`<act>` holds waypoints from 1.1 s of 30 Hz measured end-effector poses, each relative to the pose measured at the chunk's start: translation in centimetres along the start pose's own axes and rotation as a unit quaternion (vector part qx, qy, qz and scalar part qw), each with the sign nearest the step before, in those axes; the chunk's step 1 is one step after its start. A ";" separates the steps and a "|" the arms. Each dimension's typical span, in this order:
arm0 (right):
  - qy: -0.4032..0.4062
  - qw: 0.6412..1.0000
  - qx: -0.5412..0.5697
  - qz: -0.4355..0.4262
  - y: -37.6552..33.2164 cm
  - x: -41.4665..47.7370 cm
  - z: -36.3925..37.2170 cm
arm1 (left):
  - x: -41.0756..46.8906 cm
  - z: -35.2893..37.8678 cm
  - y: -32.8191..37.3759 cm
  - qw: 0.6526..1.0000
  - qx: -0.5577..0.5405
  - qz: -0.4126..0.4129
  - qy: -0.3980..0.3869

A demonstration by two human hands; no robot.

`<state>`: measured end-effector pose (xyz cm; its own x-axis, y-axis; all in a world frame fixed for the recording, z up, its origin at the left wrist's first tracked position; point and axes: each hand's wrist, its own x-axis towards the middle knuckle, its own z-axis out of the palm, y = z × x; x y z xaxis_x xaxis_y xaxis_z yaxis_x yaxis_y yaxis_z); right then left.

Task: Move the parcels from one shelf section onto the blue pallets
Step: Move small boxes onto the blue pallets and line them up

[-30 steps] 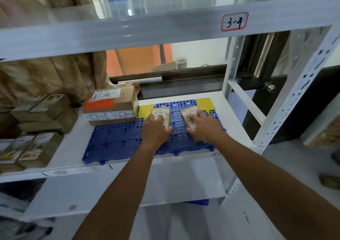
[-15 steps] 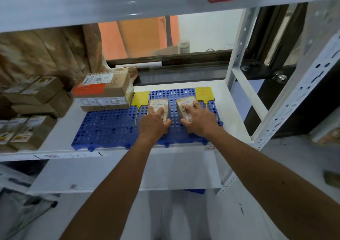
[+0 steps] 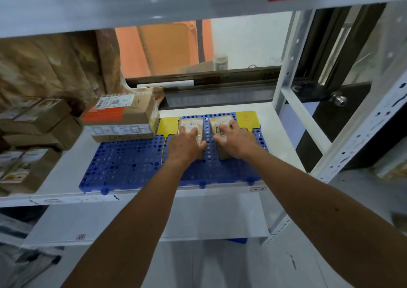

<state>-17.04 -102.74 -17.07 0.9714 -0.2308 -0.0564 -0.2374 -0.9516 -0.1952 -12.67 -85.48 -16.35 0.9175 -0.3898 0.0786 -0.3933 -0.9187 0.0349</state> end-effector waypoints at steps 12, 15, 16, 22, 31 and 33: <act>-0.063 0.998 -0.028 0.017 -0.3 1.9 -1.0 | 4.1 0.3 -1.8 1.000 -0.008 0.017 -0.002; -0.039 0.999 -0.016 0.032 -0.7 2.0 -1.2 | 4.6 0.4 -1.9 1.000 -0.016 0.013 -0.002; -0.025 0.999 -0.006 0.035 -0.8 2.1 -1.2 | 4.8 0.5 -1.9 1.000 -0.019 0.011 -0.005; 0.029 0.998 0.027 0.043 -1.4 3.6 -1.8 | 5.8 0.6 -1.5 1.000 -0.016 0.011 -0.012; 0.016 0.996 0.050 0.075 -0.6 6.8 -1.0 | 7.1 0.8 -2.1 0.999 0.000 0.045 -0.010; 0.014 0.996 0.041 0.072 -0.5 6.9 -1.0 | 7.3 0.9 -2.3 0.998 0.008 0.055 -0.012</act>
<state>-10.19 -104.04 -16.42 0.9270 -0.3699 -0.0627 -0.3727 -0.8889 -0.2665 -4.97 -86.24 -16.76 0.8702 -0.4894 0.0573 -0.4908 -0.8712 0.0116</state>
